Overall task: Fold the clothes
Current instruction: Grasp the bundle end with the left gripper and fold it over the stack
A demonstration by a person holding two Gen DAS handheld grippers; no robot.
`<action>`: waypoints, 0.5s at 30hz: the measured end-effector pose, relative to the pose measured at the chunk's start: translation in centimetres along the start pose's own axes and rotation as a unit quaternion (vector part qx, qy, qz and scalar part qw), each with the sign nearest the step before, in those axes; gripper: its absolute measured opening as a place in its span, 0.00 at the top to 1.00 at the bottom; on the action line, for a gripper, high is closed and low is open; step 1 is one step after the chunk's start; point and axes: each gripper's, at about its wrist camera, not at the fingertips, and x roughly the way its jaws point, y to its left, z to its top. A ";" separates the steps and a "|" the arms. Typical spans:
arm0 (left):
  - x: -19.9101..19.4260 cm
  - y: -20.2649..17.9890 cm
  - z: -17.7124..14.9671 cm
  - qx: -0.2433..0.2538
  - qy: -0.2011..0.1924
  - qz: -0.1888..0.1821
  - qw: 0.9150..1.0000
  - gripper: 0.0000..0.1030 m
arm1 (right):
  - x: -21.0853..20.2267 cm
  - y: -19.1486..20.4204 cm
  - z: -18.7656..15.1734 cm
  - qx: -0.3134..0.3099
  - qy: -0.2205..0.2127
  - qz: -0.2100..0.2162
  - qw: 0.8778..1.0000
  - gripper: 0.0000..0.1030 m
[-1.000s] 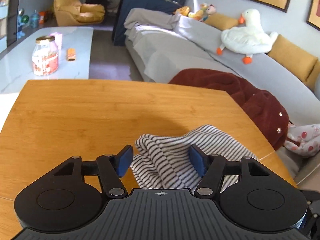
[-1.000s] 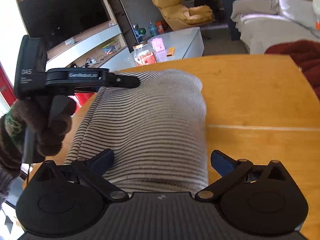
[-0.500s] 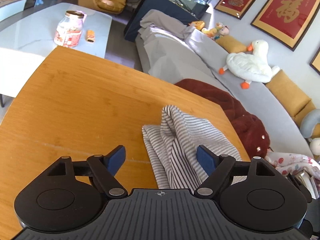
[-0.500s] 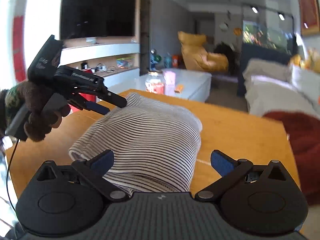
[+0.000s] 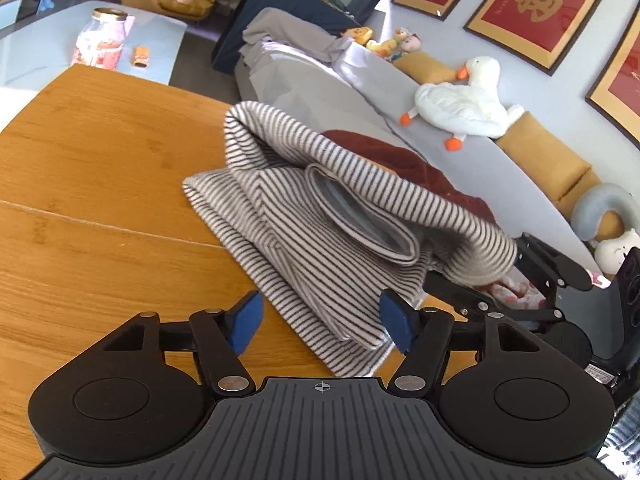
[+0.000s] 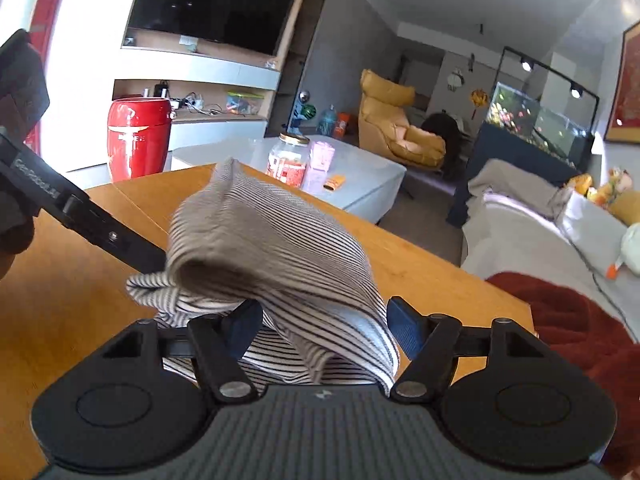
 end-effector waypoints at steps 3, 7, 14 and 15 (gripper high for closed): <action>1.0 -1.5 -0.6 0.020 0.013 -0.017 1.000 0.38 | -1.2 0.9 0.7 -0.040 -0.042 0.031 0.998 0.32; 0.8 -2.1 -0.7 0.036 0.009 -0.007 0.999 0.41 | 0.5 1.7 1.7 -0.076 -0.035 0.022 0.996 0.40; 0.6 -1.5 -0.3 0.021 0.001 -0.014 1.000 0.46 | 1.9 -1.2 4.0 0.025 -0.007 0.074 0.997 0.86; 1.1 -1.8 -0.3 0.027 0.003 -0.015 1.000 0.46 | 1.8 -1.6 4.6 0.038 -0.009 0.084 0.996 0.87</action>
